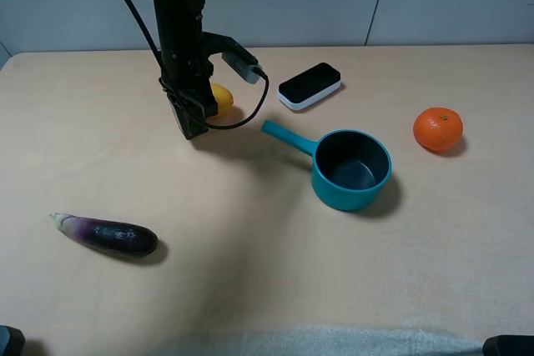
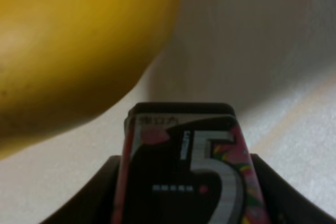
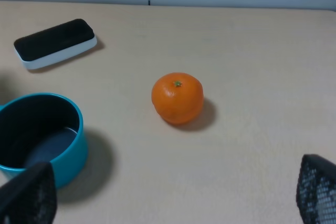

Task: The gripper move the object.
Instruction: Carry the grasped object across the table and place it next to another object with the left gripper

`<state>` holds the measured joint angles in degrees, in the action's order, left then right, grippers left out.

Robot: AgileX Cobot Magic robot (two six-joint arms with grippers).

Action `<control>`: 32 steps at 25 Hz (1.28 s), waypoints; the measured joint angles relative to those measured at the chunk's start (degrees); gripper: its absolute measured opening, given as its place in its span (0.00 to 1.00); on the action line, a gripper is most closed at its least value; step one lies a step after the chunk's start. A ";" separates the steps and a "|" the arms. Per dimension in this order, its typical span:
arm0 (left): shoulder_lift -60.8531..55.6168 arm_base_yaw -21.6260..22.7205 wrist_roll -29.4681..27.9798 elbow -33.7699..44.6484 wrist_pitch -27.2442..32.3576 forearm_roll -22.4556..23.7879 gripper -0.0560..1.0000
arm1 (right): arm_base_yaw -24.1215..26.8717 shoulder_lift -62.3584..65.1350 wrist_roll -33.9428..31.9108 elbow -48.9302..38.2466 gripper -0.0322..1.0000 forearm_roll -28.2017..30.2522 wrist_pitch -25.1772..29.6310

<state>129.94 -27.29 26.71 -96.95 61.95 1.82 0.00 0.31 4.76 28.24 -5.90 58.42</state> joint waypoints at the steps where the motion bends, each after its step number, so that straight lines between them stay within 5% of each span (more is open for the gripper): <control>1: 0.11 0.00 0.00 0.00 -0.08 0.00 0.50 | 0.00 0.00 0.00 0.00 0.70 0.00 0.00; 32: 0.17 0.00 -1.84 0.00 -0.09 0.01 0.55 | 0.00 0.00 0.00 0.00 0.70 0.00 0.00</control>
<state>130.12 -27.29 24.87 -96.95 61.87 1.83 0.00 0.31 4.76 28.24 -5.90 58.42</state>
